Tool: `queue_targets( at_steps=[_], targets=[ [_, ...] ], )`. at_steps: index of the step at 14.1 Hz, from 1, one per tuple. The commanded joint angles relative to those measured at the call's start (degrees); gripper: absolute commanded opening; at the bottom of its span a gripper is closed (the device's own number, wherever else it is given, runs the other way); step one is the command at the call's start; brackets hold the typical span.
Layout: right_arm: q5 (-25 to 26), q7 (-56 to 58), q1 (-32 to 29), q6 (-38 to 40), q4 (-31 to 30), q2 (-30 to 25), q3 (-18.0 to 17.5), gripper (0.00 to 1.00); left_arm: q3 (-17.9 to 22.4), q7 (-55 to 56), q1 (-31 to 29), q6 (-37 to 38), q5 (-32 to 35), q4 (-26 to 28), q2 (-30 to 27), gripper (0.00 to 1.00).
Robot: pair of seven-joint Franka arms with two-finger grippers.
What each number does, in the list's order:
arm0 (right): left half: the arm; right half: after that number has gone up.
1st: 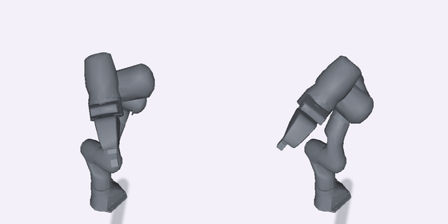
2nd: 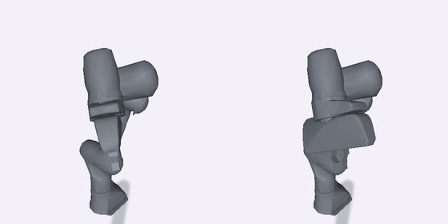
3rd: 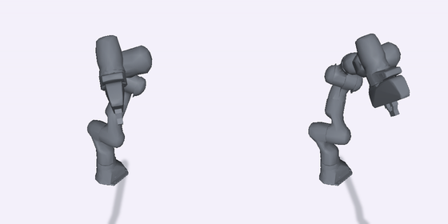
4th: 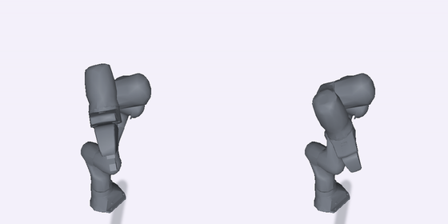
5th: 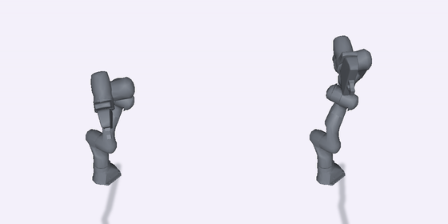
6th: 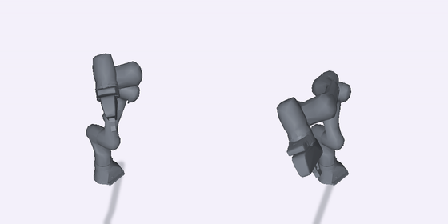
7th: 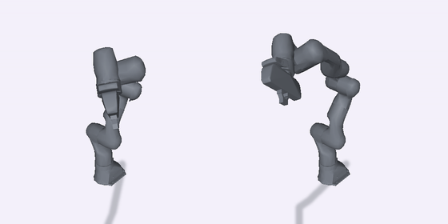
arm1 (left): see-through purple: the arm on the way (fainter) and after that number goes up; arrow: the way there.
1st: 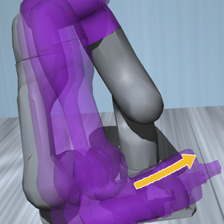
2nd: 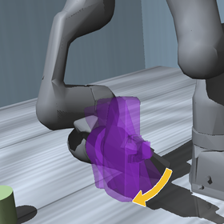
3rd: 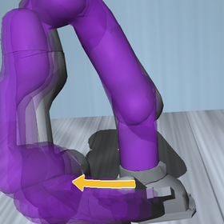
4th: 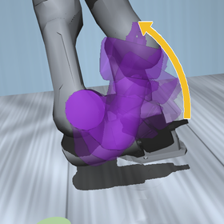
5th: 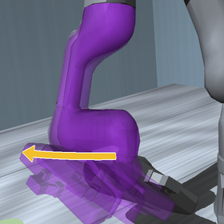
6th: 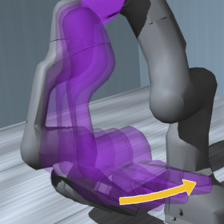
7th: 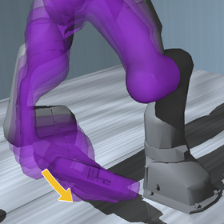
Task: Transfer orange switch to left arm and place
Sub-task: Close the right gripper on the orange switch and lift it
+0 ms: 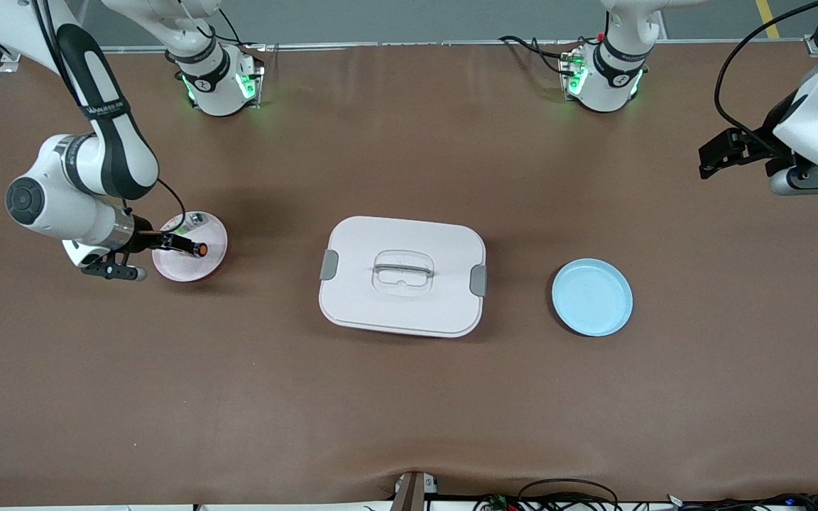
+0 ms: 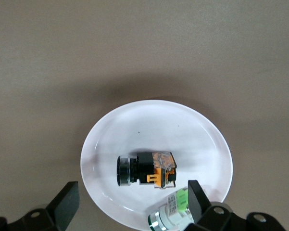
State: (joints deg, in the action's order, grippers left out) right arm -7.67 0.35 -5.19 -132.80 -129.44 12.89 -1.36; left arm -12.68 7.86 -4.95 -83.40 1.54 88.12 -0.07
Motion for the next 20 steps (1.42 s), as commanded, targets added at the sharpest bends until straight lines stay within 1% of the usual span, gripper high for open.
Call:
queue_targets(
  at_steps=[1,6,10,12,15,18,20],
  targets=[
    [-0.5,-0.88,-0.09,-1.93,0.15,2.04,0.04,1.0,0.03,0.05,-0.23,-0.53,-0.57,-0.75,-0.28,1.0],
    [-0.42,-1.14,0.09,-4.39,-1.69,4.51,0.04,1.0,0.03,-0.21,-0.32,-0.71,-0.22,-0.67,-0.46,1.0],
    [-0.5,-1.75,0.26,-5.01,-1.87,6.0,0.04,1.0,0.03,-0.13,-0.06,-2.55,-0.31,-0.67,0.42,1.0],
    [-0.5,-2.37,0.27,-5.19,-1.95,6.44,0.04,1.0,0.03,-0.74,0.2,-2.82,-0.13,-0.67,1.21,1.0],
    [-0.5,-3.33,0.35,-6.59,-2.83,6.8,-0.05,1.0,-0.15,-0.92,0.47,-2.82,-0.13,-0.49,1.21,1.0],
    [-0.5,-3.43,0.79,-6.68,-3.36,6.8,-0.05,1.0,-0.15,-1.0,2.48,-2.21,-0.31,-0.49,0.77,1.0],
    [-0.5,-3.43,0.79,-6.68,-3.71,6.8,-0.05,1.0,-0.15,-0.57,2.58,-1.68,-0.31,-0.49,0.51,1.0]
  ],
)
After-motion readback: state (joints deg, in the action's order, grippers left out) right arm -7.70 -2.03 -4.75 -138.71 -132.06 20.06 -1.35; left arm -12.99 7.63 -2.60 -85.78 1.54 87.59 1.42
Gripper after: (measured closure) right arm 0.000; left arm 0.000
